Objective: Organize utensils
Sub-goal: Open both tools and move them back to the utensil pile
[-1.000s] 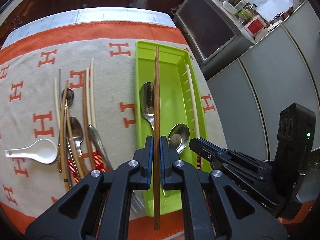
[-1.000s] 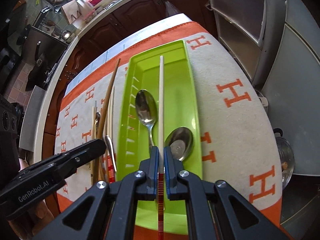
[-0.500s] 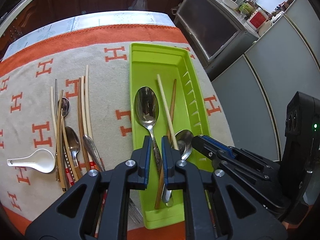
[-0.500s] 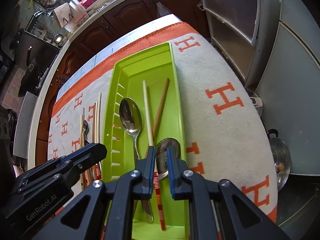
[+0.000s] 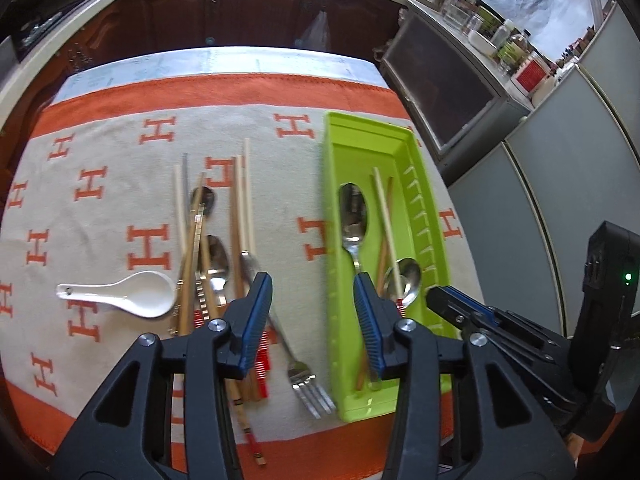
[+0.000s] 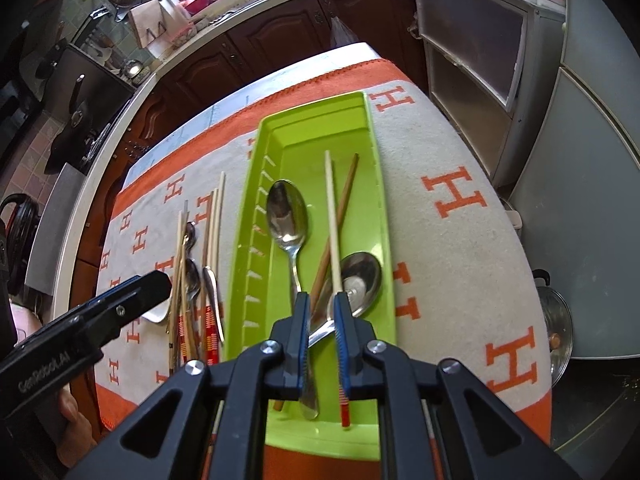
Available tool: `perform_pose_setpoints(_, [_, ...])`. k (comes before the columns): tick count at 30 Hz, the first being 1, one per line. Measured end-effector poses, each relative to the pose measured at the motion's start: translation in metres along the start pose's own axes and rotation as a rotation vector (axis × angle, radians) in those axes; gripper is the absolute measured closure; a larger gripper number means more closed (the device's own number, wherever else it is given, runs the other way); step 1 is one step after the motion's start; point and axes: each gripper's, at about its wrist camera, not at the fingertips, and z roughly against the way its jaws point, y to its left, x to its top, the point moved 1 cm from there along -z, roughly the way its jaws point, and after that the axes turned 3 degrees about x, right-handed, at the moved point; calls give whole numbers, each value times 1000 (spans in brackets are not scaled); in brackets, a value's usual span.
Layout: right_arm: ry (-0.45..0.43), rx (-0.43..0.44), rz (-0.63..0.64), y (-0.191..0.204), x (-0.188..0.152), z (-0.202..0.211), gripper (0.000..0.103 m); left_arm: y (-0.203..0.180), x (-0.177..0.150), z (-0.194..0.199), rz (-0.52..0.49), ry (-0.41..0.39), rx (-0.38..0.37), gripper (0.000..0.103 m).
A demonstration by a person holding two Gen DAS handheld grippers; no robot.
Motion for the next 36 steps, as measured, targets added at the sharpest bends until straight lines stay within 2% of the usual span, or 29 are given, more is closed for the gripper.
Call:
perform_pose_setpoints(4, [-8,11,35,15,-6,6,91,19,-8,14,-11,-43,72,64])
perform_pose_setpoints(12, [-13,31,92,43,-16,11,91,49,-26,37,-45,-118,126,63])
perform_pose_setpoints(18, [16,44,141,66,-24,1,91,76,-35,48,-36,-135,98,61])
perform_pose_setpoints(26, [74,59,183,86,-32,-21,91,112,-43,46,-47,-100,82,61])
perform_pose_setpoints(32, [104,70,222,101,-40,-33,91,131,-37,37,-161,-58,73,61])
perform_pose_setpoints(36, [128,72,234,109,-43,-42,91,134,-28,21,-306,-16,82,61])
